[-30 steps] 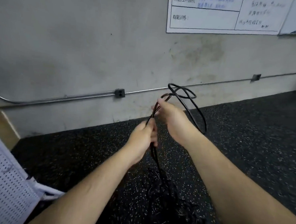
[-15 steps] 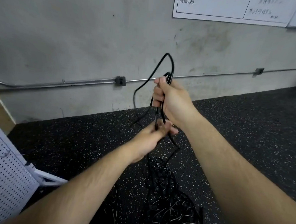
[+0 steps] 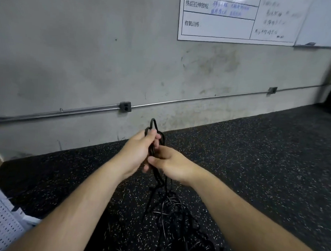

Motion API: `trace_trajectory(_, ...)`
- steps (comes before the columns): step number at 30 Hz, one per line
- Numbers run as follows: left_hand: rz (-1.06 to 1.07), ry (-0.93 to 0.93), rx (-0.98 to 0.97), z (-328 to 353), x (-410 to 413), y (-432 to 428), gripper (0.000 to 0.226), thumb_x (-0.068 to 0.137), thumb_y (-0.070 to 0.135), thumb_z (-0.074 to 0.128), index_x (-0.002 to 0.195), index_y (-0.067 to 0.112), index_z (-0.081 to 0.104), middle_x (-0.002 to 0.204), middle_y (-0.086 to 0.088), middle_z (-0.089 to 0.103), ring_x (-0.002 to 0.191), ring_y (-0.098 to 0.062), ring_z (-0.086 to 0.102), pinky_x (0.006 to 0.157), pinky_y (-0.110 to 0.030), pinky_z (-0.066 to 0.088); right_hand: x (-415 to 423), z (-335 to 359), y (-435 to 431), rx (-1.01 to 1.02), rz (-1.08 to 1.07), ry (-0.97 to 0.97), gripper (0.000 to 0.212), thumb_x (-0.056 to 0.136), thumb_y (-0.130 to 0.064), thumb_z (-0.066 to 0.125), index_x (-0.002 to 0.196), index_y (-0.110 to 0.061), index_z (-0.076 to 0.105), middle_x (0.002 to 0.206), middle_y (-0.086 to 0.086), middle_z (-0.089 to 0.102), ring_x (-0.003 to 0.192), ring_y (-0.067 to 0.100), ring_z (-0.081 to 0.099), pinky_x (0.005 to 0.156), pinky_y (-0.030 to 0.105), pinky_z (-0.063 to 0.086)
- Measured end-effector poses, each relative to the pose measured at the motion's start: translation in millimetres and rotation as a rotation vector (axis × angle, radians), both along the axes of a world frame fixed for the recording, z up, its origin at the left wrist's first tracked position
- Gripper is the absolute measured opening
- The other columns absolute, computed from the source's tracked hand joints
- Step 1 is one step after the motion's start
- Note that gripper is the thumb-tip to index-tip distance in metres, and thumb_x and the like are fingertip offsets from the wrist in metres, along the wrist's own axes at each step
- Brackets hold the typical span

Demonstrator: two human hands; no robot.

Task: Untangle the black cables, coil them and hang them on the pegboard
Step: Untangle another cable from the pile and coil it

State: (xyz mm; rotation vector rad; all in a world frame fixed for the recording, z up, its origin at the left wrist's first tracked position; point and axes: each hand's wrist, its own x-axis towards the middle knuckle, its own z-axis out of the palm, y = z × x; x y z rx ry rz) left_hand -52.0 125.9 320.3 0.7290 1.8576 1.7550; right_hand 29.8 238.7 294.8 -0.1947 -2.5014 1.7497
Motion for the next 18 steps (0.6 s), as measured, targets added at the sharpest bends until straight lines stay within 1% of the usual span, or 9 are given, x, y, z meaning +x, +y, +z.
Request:
trace_trajectory(1,0.016,0.162,-0.086,1,0,-3,0.035,0.106,0.048,0.041,0.113,0.022,0.063,0.098,-0.002,0.059,0.061,-0.02,0.054,0.044,-0.032,0.042,0,3,-2,0.037,-0.03,0.036,0.014,0.104,-0.013,0.053,0.107,-0.009,0.066,0.091,0.001,0.075,0.098,0.018,0.072,0.106,0.043,0.049)
trace_trajectory(3,0.033,0.374,-0.148,2,1,-7,0.037,0.103,0.054,0.039,0.119,0.029,0.061,0.106,0.0,0.059,0.071,-0.013,0.059,0.058,-0.018,0.05,1,10,-8,0.039,-0.132,0.13,0.016,0.104,-0.01,0.053,0.094,-0.011,0.066,0.079,-0.001,0.071,0.083,0.018,0.071,0.099,0.049,0.053)
trace_trajectory(5,-0.025,0.292,-0.12,-2,5,-12,0.047,0.096,0.065,0.038,0.131,0.038,0.056,0.106,0.013,0.062,0.087,-0.001,0.059,0.085,-0.014,0.046,-2,16,-9,-0.016,-0.248,0.223,0.018,0.103,-0.011,0.055,0.093,-0.016,0.069,0.081,-0.001,0.072,0.081,0.017,0.071,0.096,0.049,0.056)
trace_trajectory(6,-0.062,0.202,-0.082,-5,8,-14,0.046,0.094,0.067,0.038,0.132,0.046,0.051,0.112,0.022,0.061,0.094,0.005,0.058,0.099,-0.019,0.041,-2,22,-9,-0.042,-0.298,0.259,0.017,0.103,-0.011,0.056,0.096,-0.016,0.071,0.085,0.0,0.074,0.084,0.017,0.072,0.094,0.046,0.057)
trace_trajectory(8,-0.141,0.088,-0.099,-17,12,-16,0.033,0.095,0.067,0.045,0.127,0.059,0.043,0.117,0.037,0.054,0.109,0.007,0.057,0.114,-0.029,0.033,-2,30,-6,-0.139,-0.354,0.312,0.015,0.103,-0.011,0.056,0.101,-0.01,0.072,0.087,0.002,0.075,0.083,0.016,0.073,0.087,0.036,0.06)
trace_trajectory(11,-0.157,0.221,-0.152,-28,16,-15,0.048,0.094,0.06,0.049,0.139,0.055,0.033,0.134,0.029,0.051,0.132,-0.003,0.046,0.115,-0.032,0.031,0,49,-8,-0.424,-0.35,0.364,0.014,0.104,-0.007,0.054,0.102,-0.001,0.066,0.077,0.006,0.069,0.07,0.017,0.069,0.075,0.031,0.062)
trace_trajectory(15,-0.298,0.217,-0.197,-21,25,-14,0.021,0.104,0.036,0.048,0.122,0.047,0.049,0.111,0.046,0.062,0.111,0.027,0.05,0.103,-0.018,0.034,6,71,-6,-0.619,-0.356,0.437,0.013,0.105,-0.007,0.051,0.103,0.0,0.061,0.08,0.01,0.068,0.074,0.022,0.07,0.084,0.037,0.061)
trace_trajectory(16,-0.334,0.245,-0.217,-22,29,-12,0.02,0.105,0.033,0.047,0.121,0.042,0.055,0.112,0.041,0.065,0.111,0.024,0.052,0.106,-0.018,0.036,8,73,-5,-0.632,-0.357,0.448,0.013,0.105,-0.007,0.051,0.104,0.001,0.061,0.081,0.011,0.068,0.075,0.023,0.07,0.085,0.038,0.061)
trace_trajectory(18,-0.311,0.299,-0.187,-26,33,-6,0.02,0.106,0.03,0.047,0.113,0.027,0.066,0.113,0.019,0.074,0.117,0.003,0.062,0.115,-0.034,0.038,10,74,-3,-0.647,-0.352,0.45,0.014,0.105,-0.009,0.051,0.105,0.001,0.06,0.084,0.013,0.07,0.079,0.025,0.072,0.086,0.038,0.061)
